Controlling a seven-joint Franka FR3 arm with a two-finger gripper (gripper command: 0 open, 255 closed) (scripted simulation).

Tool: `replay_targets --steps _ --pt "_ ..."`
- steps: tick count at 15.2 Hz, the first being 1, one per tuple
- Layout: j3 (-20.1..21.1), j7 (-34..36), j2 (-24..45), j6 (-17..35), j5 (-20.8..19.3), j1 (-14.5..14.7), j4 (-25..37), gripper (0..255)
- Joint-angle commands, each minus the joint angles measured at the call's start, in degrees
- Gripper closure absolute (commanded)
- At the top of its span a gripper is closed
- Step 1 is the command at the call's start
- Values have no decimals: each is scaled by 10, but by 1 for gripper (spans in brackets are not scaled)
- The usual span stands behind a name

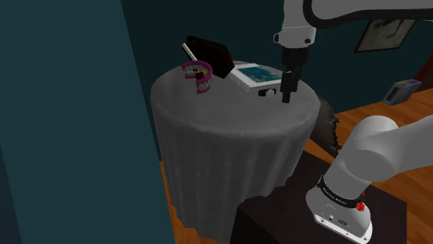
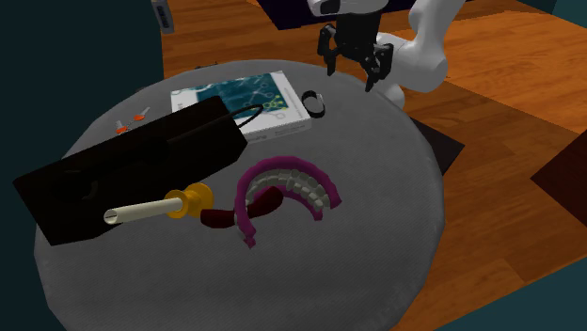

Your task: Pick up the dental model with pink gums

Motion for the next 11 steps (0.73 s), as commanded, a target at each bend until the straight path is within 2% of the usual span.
replay_targets --steps 1,11 --pt "0 0 0 0 0 0 0 0" --pt "48 28 220 50 -30 -3 190 0"
